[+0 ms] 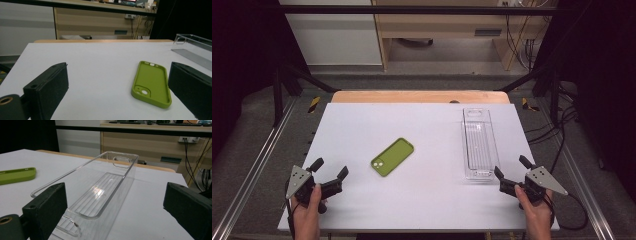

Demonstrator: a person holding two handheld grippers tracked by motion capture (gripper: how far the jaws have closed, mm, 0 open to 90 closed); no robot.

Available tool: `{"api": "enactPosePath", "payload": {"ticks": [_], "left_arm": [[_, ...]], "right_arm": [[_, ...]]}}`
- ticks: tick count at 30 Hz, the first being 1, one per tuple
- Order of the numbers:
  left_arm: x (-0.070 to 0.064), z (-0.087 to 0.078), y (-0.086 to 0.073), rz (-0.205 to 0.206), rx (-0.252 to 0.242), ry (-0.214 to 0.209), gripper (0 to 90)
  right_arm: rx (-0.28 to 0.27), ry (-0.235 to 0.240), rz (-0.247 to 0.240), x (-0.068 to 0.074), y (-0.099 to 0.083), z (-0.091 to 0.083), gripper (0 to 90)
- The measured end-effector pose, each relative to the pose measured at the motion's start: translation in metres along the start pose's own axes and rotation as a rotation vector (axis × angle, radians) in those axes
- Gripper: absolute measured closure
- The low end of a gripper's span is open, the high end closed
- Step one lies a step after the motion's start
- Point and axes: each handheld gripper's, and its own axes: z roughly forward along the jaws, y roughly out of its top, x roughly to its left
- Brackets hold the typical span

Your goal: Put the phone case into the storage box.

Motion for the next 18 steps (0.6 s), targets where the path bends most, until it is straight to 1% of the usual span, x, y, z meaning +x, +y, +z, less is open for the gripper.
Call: {"api": "enactPosePath", "payload": {"ticks": [3,6,7,8,9,12,14,16,18], "left_arm": [[-0.005,0.002,0.0,0.013,0.028,0.0,2.5],[-0.011,0.005,0.0,0.037,0.055,-0.003,2.5],[-0.013,0.006,0.0,0.039,0.063,-0.012,2.5],[-0.017,0.008,0.0,0.05,0.089,-0.028,2.4],[-0.017,0.008,0.0,0.05,0.089,-0.028,2.4],[-0.024,0.013,0.003,0.08,0.134,-0.043,2.4],[-0.028,0.016,0.005,0.09,0.146,-0.053,2.7],[-0.033,0.021,0.009,0.109,0.163,-0.067,2.9],[-0.037,0.026,0.013,0.113,0.174,-0.077,3.1]], "right_arm": [[0.001,0.001,-0.001,0.0,0.0,0.0,4.8],[0.007,-0.005,-0.002,0.0,-0.001,-0.001,4.4],[0.01,-0.009,0.0,0.0,-0.001,-0.001,4.4],[0.011,-0.012,0.002,-0.001,-0.001,-0.001,4.4],[0.008,-0.014,0.005,-0.001,-0.001,-0.001,4.4],[0.005,-0.016,0.006,-0.002,-0.001,-0.002,4.4],[0.009,-0.015,0.009,-0.003,-0.002,-0.002,4.4],[0.012,-0.017,0.009,-0.003,-0.002,-0.002,4.4],[0.013,-0.018,0.011,-0.003,-0.003,-0.002,4.4]]}}
